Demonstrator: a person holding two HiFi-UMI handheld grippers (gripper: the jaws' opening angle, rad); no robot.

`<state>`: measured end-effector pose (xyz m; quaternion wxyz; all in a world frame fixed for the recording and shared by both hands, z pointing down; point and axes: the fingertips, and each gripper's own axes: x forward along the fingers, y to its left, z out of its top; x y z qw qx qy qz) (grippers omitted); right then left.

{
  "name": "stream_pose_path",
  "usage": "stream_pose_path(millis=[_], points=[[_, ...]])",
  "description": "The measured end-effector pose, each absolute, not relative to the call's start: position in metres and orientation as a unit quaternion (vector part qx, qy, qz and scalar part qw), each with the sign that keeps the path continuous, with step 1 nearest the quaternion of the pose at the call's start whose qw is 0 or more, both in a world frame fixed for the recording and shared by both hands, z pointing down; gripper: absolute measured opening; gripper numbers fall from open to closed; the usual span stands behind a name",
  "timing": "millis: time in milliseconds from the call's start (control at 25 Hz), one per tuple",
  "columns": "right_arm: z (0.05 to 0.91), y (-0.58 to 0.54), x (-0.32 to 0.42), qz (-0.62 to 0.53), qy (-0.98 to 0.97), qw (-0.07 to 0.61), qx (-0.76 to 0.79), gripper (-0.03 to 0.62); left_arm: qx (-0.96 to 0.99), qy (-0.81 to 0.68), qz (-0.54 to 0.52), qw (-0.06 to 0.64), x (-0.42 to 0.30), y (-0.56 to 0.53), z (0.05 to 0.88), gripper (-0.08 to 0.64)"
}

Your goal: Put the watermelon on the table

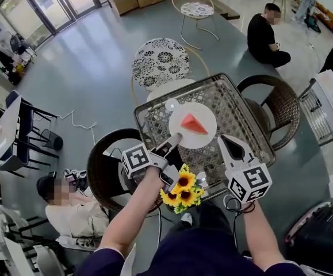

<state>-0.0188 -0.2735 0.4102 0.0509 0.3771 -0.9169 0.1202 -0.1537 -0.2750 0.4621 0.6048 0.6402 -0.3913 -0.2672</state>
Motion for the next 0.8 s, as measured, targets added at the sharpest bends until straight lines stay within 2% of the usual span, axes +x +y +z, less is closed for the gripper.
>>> stream_pose_path(millis=[520,800], points=[[0.468,-0.333,-0.013,0.154,-0.910,0.093,0.375,0.003,0.675,-0.341,-0.154,0.636,-0.138,-0.345,0.559,0.017],[0.499,-0.343,-0.018,0.168,-0.905,0.120,0.373,0.003,0.663,-0.353,-0.139,0.646,-0.145,-0.362,0.623,0.017]])
